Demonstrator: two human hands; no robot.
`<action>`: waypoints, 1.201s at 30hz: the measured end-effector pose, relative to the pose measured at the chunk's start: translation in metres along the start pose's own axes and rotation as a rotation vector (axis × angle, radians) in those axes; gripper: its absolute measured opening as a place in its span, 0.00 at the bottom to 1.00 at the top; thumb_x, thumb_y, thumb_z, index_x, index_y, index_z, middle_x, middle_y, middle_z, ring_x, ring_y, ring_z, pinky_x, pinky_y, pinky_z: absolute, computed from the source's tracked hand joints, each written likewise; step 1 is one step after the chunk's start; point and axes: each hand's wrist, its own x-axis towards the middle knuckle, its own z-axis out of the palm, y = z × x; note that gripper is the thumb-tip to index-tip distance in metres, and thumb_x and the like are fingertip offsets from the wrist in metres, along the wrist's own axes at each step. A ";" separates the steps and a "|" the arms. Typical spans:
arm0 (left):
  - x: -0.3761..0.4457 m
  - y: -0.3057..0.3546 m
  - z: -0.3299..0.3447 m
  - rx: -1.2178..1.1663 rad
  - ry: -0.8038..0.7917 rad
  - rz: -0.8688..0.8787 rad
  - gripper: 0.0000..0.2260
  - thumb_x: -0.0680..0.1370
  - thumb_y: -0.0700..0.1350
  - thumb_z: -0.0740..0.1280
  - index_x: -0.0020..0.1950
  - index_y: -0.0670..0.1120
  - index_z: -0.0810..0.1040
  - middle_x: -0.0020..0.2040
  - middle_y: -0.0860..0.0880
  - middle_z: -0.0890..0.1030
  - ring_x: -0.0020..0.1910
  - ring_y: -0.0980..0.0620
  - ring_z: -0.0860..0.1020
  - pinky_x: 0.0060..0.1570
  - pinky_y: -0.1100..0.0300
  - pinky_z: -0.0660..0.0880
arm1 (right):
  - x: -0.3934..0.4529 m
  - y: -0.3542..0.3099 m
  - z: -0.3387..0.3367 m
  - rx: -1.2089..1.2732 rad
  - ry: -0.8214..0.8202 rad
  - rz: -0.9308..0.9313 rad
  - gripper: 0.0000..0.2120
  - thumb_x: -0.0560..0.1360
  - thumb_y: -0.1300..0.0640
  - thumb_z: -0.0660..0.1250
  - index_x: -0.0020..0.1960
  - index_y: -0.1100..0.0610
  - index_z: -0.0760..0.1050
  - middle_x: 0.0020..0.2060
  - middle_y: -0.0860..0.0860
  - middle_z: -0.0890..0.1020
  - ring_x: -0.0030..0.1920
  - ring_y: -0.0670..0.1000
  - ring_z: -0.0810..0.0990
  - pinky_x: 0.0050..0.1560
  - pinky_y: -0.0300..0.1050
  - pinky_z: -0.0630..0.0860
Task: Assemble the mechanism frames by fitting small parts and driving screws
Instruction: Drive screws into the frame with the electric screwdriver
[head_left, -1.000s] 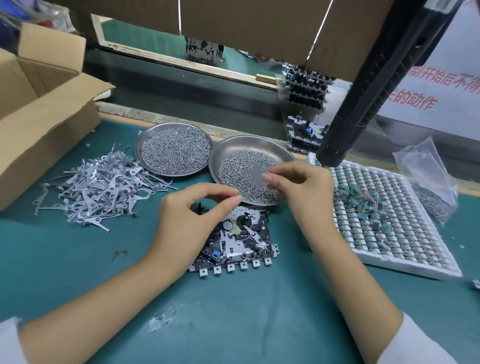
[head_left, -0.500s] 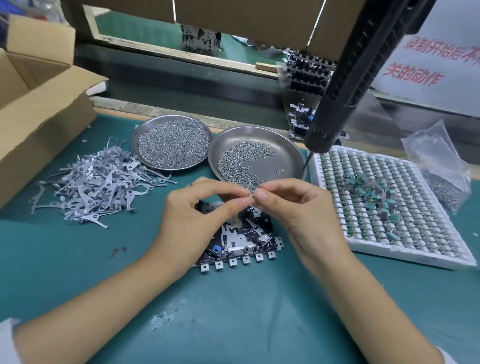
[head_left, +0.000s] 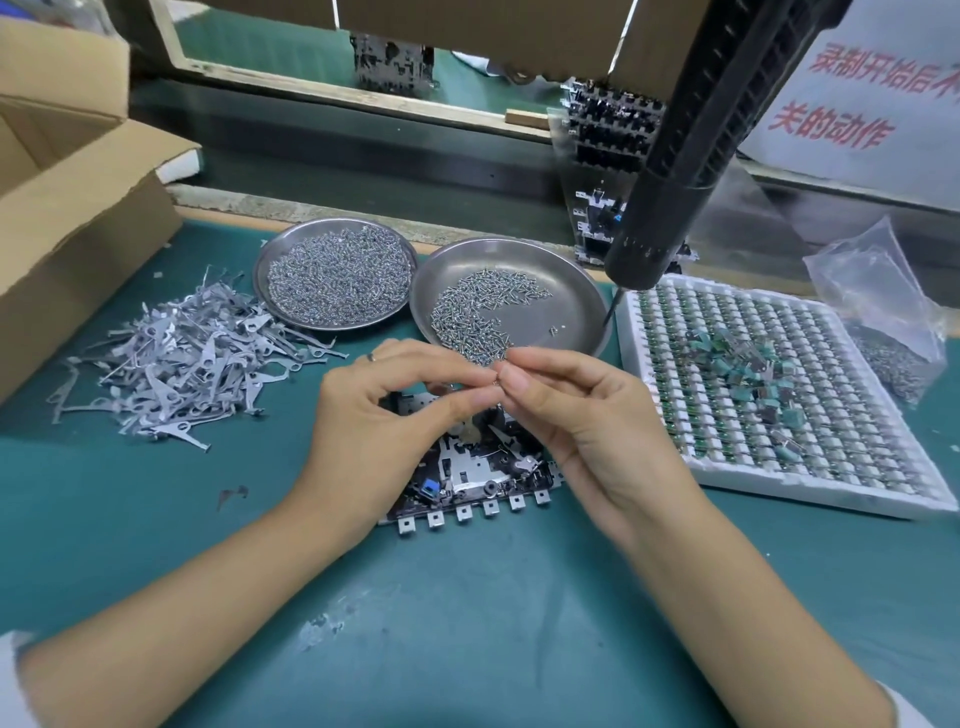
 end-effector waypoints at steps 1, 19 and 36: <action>0.000 0.000 0.000 -0.001 0.000 0.002 0.07 0.66 0.44 0.75 0.42 0.50 0.83 0.40 0.52 0.84 0.41 0.54 0.80 0.48 0.64 0.75 | 0.000 0.001 0.001 0.008 0.006 0.003 0.07 0.60 0.65 0.72 0.37 0.58 0.85 0.36 0.56 0.85 0.38 0.48 0.85 0.38 0.34 0.78; -0.001 0.003 -0.001 0.048 -0.002 0.015 0.06 0.65 0.46 0.74 0.40 0.53 0.82 0.41 0.56 0.83 0.41 0.55 0.80 0.48 0.62 0.75 | -0.005 -0.003 0.001 -0.158 0.021 -0.041 0.11 0.60 0.62 0.74 0.43 0.60 0.81 0.38 0.57 0.85 0.37 0.49 0.84 0.38 0.35 0.79; 0.000 -0.002 -0.001 0.126 0.042 -0.089 0.06 0.70 0.48 0.72 0.46 0.56 0.83 0.44 0.58 0.84 0.47 0.58 0.81 0.51 0.66 0.74 | -0.003 -0.023 -0.005 -0.579 -0.096 -0.095 0.13 0.76 0.67 0.66 0.50 0.49 0.80 0.45 0.44 0.85 0.45 0.45 0.84 0.45 0.39 0.81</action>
